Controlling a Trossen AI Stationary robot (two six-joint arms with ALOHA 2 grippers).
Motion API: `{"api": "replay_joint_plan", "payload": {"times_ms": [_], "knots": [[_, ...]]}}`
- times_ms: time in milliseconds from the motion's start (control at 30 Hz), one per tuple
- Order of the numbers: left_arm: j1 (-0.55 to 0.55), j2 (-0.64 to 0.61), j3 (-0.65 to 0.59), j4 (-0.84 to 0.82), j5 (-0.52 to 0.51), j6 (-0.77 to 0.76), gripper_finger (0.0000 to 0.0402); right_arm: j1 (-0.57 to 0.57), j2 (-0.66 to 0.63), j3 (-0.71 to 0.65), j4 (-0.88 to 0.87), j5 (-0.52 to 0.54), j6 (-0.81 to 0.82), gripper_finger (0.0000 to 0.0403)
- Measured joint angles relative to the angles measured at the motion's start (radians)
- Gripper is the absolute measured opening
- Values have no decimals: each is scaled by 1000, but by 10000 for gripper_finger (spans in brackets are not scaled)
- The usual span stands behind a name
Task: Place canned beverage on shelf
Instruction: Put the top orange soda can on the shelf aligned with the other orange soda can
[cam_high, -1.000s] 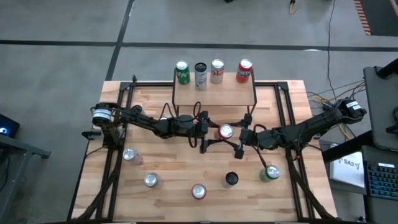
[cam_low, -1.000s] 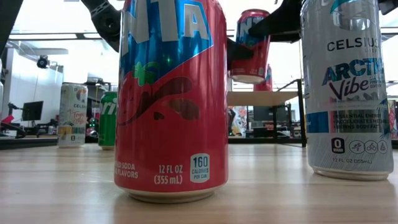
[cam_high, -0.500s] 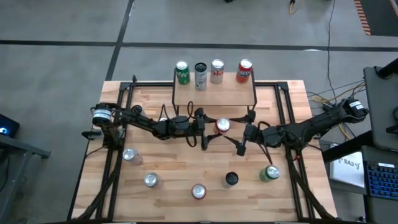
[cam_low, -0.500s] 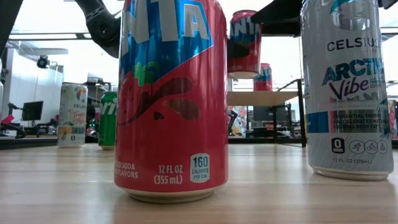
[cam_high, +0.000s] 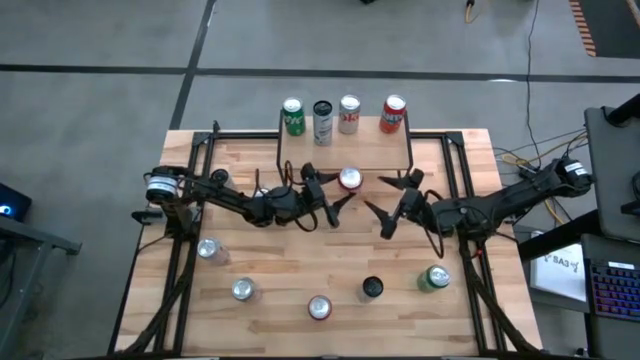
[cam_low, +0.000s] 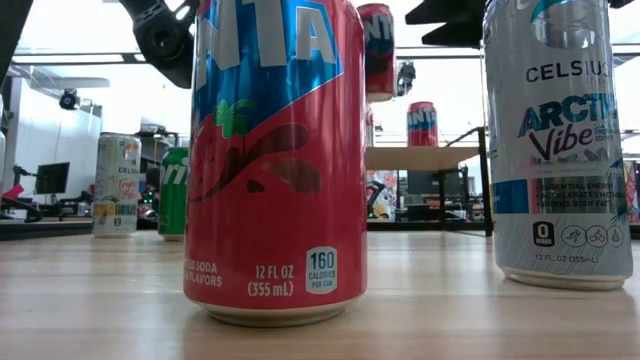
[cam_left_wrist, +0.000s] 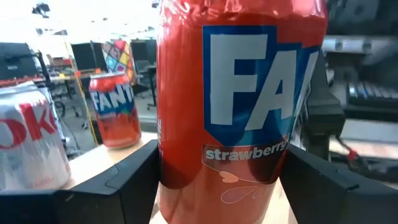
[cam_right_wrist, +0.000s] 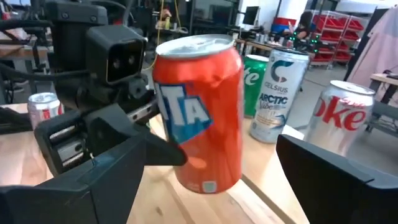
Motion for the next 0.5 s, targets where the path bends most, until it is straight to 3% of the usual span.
{"api": "replay_joint_plan", "payload": {"times_ms": [233,500], "knots": [[-1,0,10,-10,-7,-3,267,0,110,-1,217,8,-86,347],[-1,0,12,-12,-29,-11,267,0,222,-1,427,104,-166,349]]}}
